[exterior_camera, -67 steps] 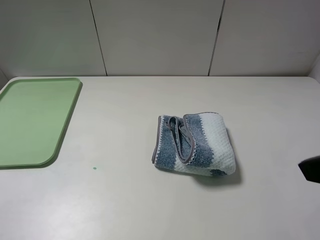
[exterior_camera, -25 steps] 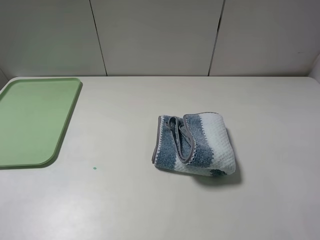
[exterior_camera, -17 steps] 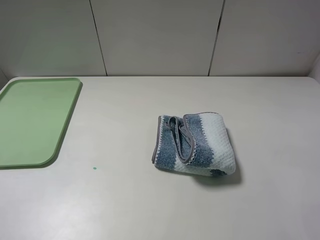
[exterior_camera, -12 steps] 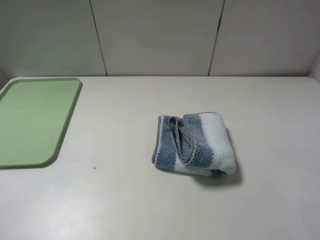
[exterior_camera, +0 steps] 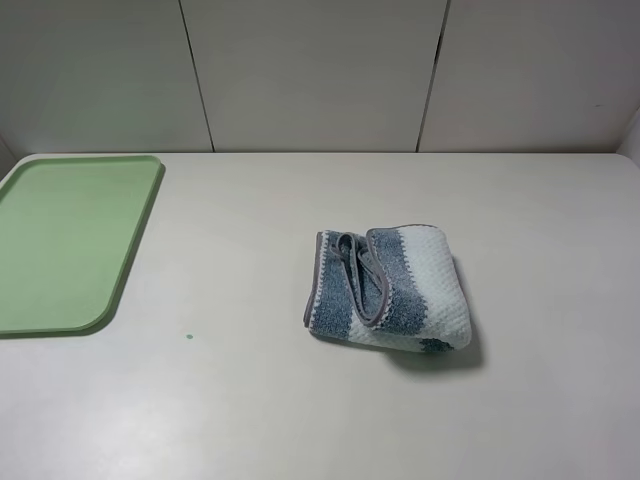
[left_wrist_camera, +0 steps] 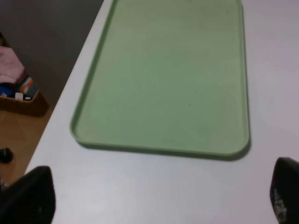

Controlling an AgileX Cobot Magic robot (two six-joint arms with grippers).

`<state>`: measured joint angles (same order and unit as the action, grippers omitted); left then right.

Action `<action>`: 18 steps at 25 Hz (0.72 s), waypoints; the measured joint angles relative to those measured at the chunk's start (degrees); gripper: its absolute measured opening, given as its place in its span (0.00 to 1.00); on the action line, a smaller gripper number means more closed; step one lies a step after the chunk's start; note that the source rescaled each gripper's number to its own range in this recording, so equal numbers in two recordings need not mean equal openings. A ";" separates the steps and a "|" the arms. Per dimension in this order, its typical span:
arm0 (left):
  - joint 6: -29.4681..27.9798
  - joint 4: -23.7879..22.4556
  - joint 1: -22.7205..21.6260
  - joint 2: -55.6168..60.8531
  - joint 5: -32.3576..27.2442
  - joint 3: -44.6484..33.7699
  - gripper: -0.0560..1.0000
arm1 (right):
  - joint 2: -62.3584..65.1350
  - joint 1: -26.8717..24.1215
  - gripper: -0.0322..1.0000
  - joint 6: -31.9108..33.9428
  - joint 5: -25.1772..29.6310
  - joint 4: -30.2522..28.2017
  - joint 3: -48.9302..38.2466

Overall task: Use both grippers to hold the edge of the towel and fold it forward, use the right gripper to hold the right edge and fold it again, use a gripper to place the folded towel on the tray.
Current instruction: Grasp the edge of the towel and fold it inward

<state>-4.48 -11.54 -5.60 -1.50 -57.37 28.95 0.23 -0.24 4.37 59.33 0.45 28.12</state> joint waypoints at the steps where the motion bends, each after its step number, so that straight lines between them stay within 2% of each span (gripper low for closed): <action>1: 0.05 0.30 0.00 -0.44 0.00 0.05 0.91 | 0.00 0.00 1.00 0.00 0.00 0.00 0.00; 9: 2.81 6.86 0.00 -16.05 0.15 3.59 0.92 | 0.02 0.00 1.00 0.00 -0.05 0.00 0.00; 13: 4.94 12.10 0.00 -25.81 2.39 6.04 0.98 | 0.02 0.00 1.00 0.00 -0.05 0.00 0.00; 18: 10.54 19.82 0.00 -36.94 6.78 8.90 1.00 | 0.07 0.00 1.00 0.00 -0.05 0.00 0.00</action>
<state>6.07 8.28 -5.60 -38.43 -50.58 37.85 0.30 -0.24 4.37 59.29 0.45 28.12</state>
